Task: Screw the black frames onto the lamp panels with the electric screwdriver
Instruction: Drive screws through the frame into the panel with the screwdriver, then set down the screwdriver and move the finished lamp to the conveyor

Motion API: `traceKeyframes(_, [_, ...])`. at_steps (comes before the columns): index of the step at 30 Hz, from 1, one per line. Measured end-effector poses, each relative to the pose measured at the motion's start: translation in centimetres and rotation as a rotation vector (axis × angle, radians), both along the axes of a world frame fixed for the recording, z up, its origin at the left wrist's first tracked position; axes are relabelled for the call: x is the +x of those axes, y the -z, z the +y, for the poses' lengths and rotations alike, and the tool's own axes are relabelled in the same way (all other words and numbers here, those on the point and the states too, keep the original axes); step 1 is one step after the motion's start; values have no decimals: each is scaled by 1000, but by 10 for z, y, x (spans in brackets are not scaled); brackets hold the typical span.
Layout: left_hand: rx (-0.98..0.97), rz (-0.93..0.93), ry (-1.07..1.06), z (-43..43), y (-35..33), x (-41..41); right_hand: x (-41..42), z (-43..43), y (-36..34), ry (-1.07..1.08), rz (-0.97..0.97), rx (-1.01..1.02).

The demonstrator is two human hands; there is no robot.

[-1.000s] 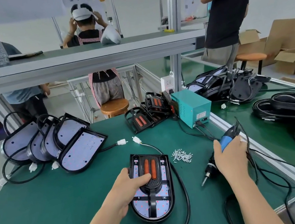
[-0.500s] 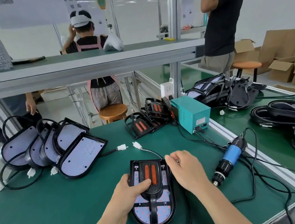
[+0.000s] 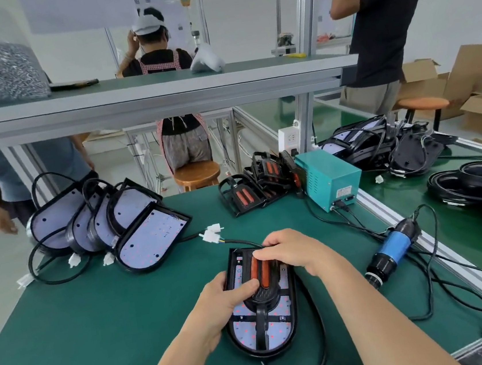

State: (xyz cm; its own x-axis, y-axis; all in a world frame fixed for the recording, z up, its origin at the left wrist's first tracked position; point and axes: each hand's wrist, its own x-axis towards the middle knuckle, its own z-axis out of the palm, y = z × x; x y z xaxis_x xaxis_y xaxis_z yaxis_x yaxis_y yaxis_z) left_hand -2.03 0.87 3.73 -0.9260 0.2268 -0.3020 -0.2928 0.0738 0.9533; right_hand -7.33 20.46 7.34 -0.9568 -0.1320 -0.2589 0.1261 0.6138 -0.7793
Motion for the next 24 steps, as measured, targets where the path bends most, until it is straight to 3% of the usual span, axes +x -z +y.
traceKeyframes(3, [21,15,13,0,2,-1,1,14,-9,-132,10,38])
traceKeyframes(7, [40,52,36,2,3,-4,4,25,-10,-150,15,-29])
traceKeyframes(14, [80,120,-321,1,9,-20,7,43,1,5,35,-244])
traceKeyframes(17, [-268,296,-328,1,13,-26,12,57,-5,68,63,-368])
traceKeyframes(20, [-650,547,-157,10,19,-23,17,74,-16,132,111,-500])
traceKeyframes(22, [-800,731,-71,16,25,-22,22,88,-22,210,161,-544])
traceKeyframes(24, [-1006,774,69,22,34,-29,27,104,-26,323,225,-575])
